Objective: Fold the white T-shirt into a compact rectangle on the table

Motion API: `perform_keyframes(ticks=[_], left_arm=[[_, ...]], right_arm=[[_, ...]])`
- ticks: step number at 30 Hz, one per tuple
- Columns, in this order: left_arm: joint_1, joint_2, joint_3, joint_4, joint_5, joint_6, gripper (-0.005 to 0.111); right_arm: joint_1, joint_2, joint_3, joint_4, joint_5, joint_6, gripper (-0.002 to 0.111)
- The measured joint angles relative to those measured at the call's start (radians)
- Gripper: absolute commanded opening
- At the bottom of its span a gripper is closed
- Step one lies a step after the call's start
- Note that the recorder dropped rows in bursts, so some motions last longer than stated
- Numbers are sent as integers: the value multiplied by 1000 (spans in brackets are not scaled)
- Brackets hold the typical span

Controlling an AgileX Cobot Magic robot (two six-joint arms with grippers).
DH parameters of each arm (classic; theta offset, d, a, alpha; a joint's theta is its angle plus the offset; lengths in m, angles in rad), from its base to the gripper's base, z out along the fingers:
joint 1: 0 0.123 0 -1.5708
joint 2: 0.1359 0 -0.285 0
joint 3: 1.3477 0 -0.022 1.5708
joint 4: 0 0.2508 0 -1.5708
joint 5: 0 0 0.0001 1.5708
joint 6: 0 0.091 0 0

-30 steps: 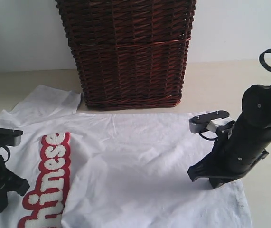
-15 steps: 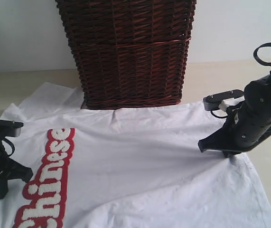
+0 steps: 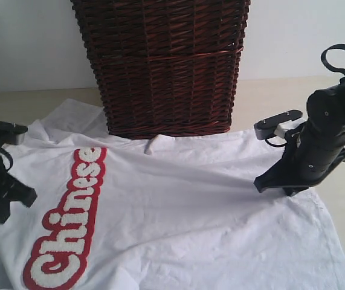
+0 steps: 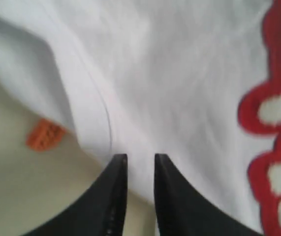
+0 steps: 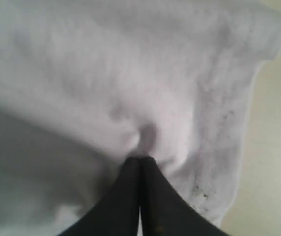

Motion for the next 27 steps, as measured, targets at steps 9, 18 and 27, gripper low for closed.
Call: perform_keyframes(ticks=[9, 18, 27], left_arm=[[-18, -25, 121, -88, 118, 60, 26], [-155, -142, 268, -236, 40, 137, 26], [-176, -41, 346, -214, 64, 56, 0]], right_arm=[[-1, -106, 0, 400, 32, -343, 0], [-1, -248, 0, 503, 27, -401, 0], [-1, -248, 0, 524, 53, -403, 0]])
